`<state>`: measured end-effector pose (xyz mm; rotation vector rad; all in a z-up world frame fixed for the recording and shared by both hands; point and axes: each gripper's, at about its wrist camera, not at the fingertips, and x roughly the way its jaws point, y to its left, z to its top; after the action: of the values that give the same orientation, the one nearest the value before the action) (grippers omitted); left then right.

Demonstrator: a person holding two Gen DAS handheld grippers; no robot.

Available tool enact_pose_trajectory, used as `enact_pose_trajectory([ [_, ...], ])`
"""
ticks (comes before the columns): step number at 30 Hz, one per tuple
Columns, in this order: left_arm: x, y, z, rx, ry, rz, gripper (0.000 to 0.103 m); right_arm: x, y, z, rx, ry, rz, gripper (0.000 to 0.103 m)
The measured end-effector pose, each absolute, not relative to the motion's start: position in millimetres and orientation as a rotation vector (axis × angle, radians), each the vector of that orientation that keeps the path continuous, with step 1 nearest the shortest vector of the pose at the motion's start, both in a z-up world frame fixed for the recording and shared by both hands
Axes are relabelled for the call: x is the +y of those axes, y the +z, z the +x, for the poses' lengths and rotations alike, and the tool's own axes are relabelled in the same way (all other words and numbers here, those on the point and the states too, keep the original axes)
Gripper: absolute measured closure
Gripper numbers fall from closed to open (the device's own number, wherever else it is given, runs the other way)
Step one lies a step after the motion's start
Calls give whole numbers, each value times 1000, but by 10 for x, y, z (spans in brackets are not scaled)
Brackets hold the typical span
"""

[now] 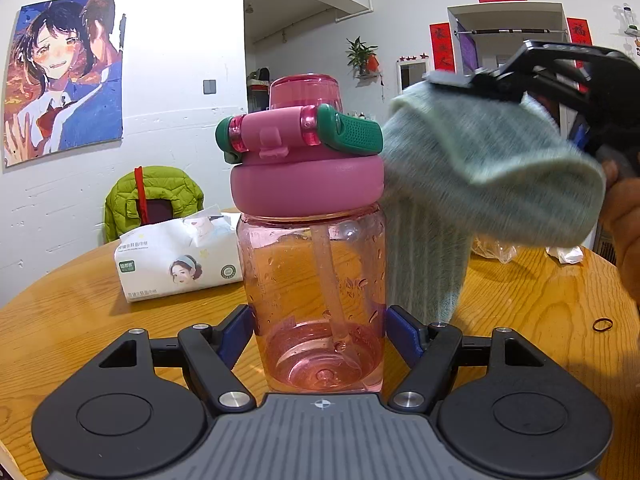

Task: Clean container
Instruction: 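Hold the pink bottle with the left tool while the right tool wipes the towel along its body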

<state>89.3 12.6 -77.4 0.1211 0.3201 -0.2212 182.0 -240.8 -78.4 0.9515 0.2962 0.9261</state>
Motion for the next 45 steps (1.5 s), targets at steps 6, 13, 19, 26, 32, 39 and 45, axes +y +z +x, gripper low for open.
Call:
enact_pose_trajectory([
  [6,138,-770,887,319,-218,120,32,-2065,-1298,2149,611,1032,1196,83],
  [13,127,-772,882,320,-220,126,32,-1788,-1817,2280,894,799,1247,81],
  [19,128,-774,883,320,-219,127,32,-1709,-1791,2189,884,725,1145,83],
  [26,164,-765,900,322,-222,125,32,-1835,-1727,2112,732,891,1289,86],
  [32,158,-762,906,329,-207,123,30,-1729,-1884,2192,930,676,1118,84],
  [39,-31,-709,695,294,-86,145,22,-1706,-1365,1946,668,681,765,83],
  [45,-2,-726,737,322,-96,121,22,-1744,-856,1686,452,583,405,82],
])
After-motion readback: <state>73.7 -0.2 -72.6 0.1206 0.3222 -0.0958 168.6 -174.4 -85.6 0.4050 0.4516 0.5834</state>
